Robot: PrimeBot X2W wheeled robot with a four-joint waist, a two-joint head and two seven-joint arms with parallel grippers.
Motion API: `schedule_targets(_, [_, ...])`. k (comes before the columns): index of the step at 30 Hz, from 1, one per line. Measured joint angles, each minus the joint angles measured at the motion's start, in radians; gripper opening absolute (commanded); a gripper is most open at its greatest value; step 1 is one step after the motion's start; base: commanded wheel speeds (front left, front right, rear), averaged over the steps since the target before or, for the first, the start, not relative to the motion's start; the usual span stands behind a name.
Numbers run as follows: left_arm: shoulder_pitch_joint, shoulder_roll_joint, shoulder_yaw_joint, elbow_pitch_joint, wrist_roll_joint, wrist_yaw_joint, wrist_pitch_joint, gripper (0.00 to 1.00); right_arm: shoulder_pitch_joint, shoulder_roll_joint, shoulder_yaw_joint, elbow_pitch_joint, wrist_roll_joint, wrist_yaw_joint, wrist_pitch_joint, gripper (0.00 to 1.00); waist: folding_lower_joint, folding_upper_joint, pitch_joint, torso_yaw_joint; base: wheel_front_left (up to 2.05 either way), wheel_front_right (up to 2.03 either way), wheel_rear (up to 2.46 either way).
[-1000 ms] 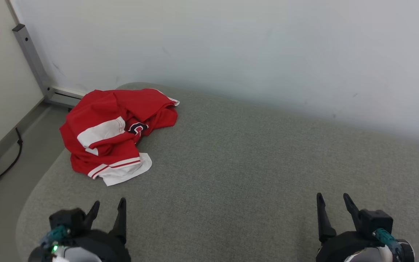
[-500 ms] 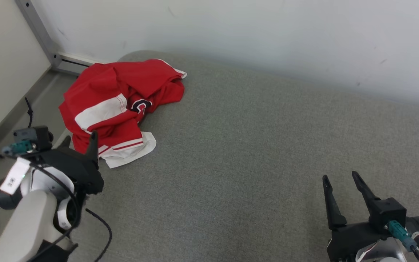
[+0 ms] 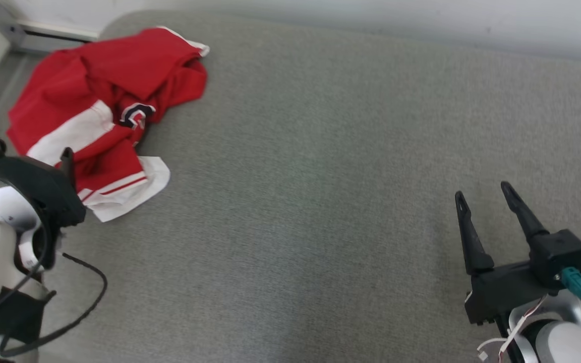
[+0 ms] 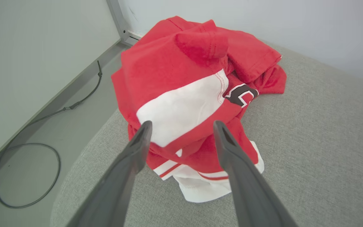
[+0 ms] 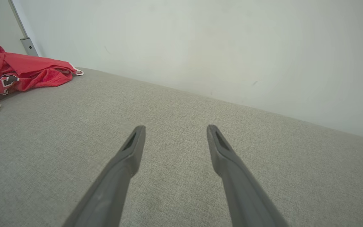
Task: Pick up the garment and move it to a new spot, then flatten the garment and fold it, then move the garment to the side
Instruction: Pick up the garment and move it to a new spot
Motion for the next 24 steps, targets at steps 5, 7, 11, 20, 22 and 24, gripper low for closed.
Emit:
schedule_targets(5, [-0.06,0.025,0.028,0.063,0.058,0.0,0.011,1.0,-0.026,-0.012,-0.005,-0.026,-0.001,0.0,0.03,1.0,0.0001,0.0001,0.068,-0.035,0.0,0.0,0.0])
schedule_targets(7, [-0.074,0.036,0.05,0.096,0.062,0.0,0.016,1.0,-0.033,-0.013,-0.009,-0.037,-0.001,0.0,0.038,1.0,0.0001,0.0,0.09,-0.049,0.0,0.0,0.0])
schedule_targets(11, [-0.082,0.032,0.055,0.147,0.094,0.0,0.024,0.22,-0.031,-0.026,-0.033,-0.047,-0.001,0.0,0.05,1.0,0.0001,0.0001,0.128,-0.073,0.0,0.0,0.0])
schedule_targets(20, [-0.135,0.008,0.012,0.2,0.129,0.0,0.01,0.0,-0.037,-0.025,-0.035,-0.044,-0.001,0.0,0.076,1.0,-0.0001,0.0001,0.147,-0.078,0.0,0.0,0.0])
schedule_targets(22, [-0.135,0.015,-0.032,0.196,0.179,0.0,-0.032,0.0,-0.054,-0.015,-0.031,-0.031,-0.001,0.0,0.076,1.0,-0.0003,0.0,0.131,-0.075,0.0,0.0,0.0])
schedule_targets(24, [-0.135,0.007,-0.047,0.192,0.184,0.0,-0.055,0.0,-0.055,-0.01,-0.032,-0.018,0.0,0.0,0.075,1.0,-0.0002,0.0,0.117,-0.073,0.0,0.0,0.0])
